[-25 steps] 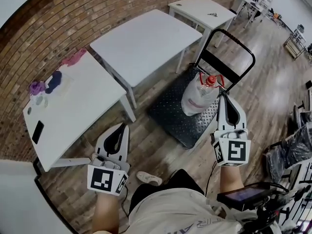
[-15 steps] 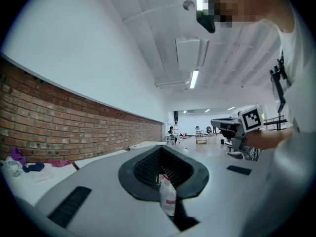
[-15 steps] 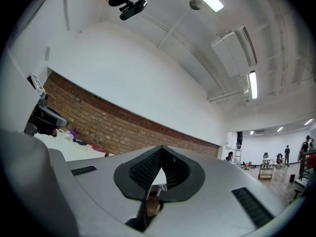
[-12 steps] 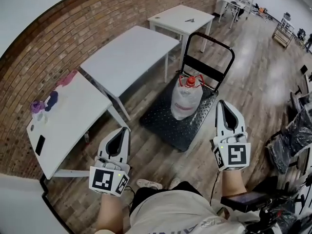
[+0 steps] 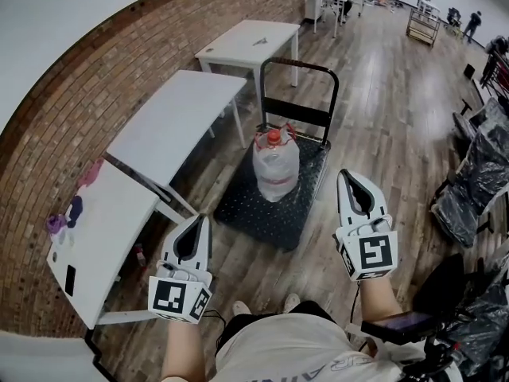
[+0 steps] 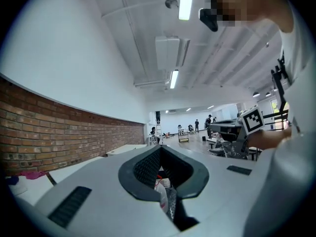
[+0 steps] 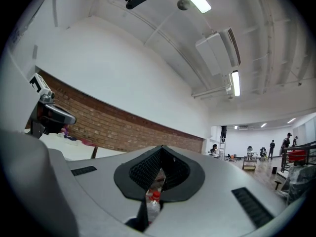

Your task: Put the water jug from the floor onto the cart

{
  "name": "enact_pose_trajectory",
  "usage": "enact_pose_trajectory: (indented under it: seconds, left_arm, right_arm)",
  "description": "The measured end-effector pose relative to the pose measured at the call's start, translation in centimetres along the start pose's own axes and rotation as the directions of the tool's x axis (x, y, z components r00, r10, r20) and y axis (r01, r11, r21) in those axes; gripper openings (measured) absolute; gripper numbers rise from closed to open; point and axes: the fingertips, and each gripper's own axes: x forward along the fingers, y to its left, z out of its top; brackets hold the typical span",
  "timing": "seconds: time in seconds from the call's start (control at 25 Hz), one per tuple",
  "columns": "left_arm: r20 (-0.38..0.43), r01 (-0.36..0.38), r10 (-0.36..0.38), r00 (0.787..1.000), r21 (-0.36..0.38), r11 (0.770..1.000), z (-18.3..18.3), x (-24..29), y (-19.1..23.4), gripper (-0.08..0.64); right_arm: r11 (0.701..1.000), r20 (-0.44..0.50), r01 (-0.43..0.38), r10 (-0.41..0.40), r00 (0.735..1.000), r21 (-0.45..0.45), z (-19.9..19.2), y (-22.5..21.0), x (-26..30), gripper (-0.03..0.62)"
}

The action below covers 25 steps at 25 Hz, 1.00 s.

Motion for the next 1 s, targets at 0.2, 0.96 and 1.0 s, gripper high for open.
enact_pose_trajectory:
  seconds: [0.2, 0.96, 1.0]
  left_arm:
    - [0.017, 0.062, -0.062, 0.998, 0.014, 0.998, 0.5, 1.3, -1.3, 0.002]
    - [0.057, 0.06, -0.058, 0.997, -0.032, 0.998, 0.8, -2.2, 4.5, 0.002]
    - [0.056, 0.06, -0.059, 0.997, -0.03, 0.998, 0.8, -2.3, 4.5, 0.002]
  right_arm:
    - [0.999, -0.034, 0.05, -0.05, 0.998, -0.019, -0.6, -1.1, -1.8, 0.003]
    - [0.997, -0.07, 0.014, -0.019, 0.997, -0.072, 1.8, 5.7, -0.6, 0.003]
    - [0.997, -0.07, 0.014, -0.019, 0.997, -0.07, 1.8, 5.7, -0.6, 0.003]
